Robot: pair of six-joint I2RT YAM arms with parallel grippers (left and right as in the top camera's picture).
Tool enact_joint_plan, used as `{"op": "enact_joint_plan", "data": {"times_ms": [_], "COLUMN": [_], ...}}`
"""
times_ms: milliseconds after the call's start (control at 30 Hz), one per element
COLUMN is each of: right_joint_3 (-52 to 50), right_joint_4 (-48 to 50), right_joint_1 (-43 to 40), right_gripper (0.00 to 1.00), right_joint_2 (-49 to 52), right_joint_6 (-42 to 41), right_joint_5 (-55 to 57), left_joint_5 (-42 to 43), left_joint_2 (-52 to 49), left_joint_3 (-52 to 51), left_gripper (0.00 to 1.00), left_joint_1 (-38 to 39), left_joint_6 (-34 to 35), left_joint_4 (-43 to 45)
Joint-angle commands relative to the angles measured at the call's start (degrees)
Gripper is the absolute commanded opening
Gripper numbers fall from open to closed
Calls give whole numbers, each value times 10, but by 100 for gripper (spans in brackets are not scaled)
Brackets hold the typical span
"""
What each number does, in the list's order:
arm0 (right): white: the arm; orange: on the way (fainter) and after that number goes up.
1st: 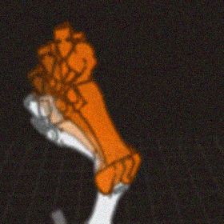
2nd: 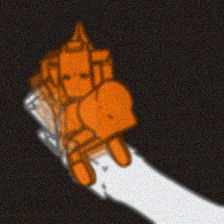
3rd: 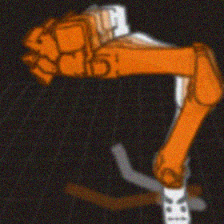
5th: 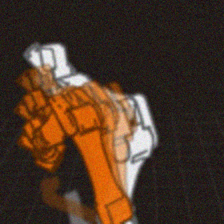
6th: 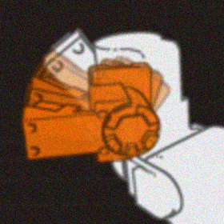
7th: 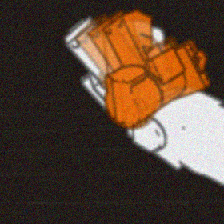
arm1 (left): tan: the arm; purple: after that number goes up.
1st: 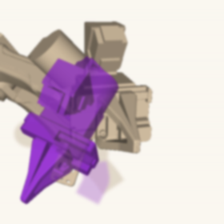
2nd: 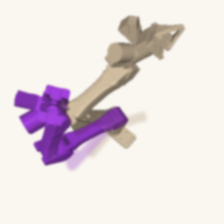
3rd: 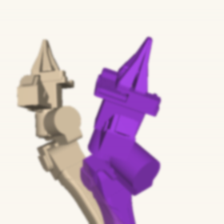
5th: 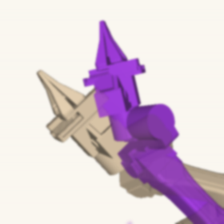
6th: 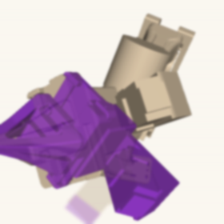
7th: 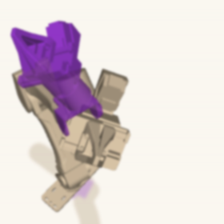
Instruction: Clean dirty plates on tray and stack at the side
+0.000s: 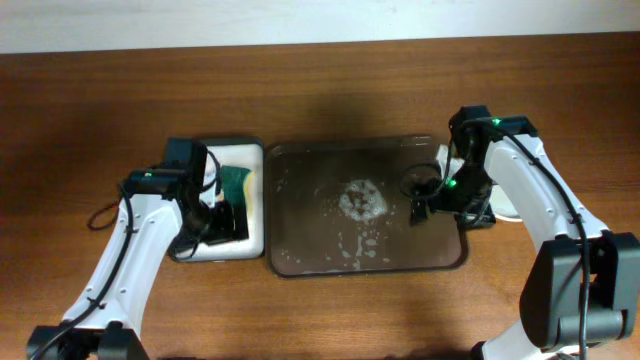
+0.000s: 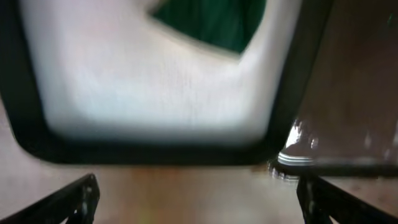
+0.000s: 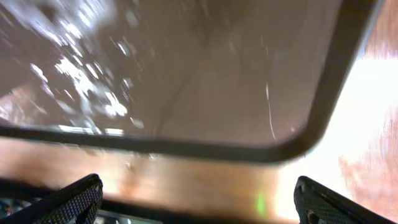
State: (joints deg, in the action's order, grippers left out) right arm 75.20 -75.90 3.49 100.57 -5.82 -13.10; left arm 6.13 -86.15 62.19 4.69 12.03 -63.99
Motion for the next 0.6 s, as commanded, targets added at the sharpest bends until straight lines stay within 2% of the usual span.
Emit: {"op": "enact_joint_plan", "data": {"times_ms": [0, 133, 267, 400, 567], "right_joint_3": [3, -50, -128, -168, -168], "right_joint_4": [-26, 22, 123, 158, 151], "right_joint_1": [5, 7, 7, 7, 7], "right_gripper": [99, 99, 99, 99, 99], "right_joint_2": [-14, -121, -326, -488, -542], "right_joint_6": [-4, -4, -4, -4, -4], "right_joint_5": [16, 17, 18, 53, 54], "left_joint_5": [21, 20, 12, -14, -14], "left_joint_2": [3, 97, 358, 533, 560], "left_joint_3": [3, -32, -139, -205, -207], "left_gripper": [100, 100, 100, 99, 99], "left_joint_1": [-2, -2, -2, -2, -2], "left_joint_6": [11, 11, 2, 3, 3], "left_joint_4": [-56, -38, 87, 126, 126]}}
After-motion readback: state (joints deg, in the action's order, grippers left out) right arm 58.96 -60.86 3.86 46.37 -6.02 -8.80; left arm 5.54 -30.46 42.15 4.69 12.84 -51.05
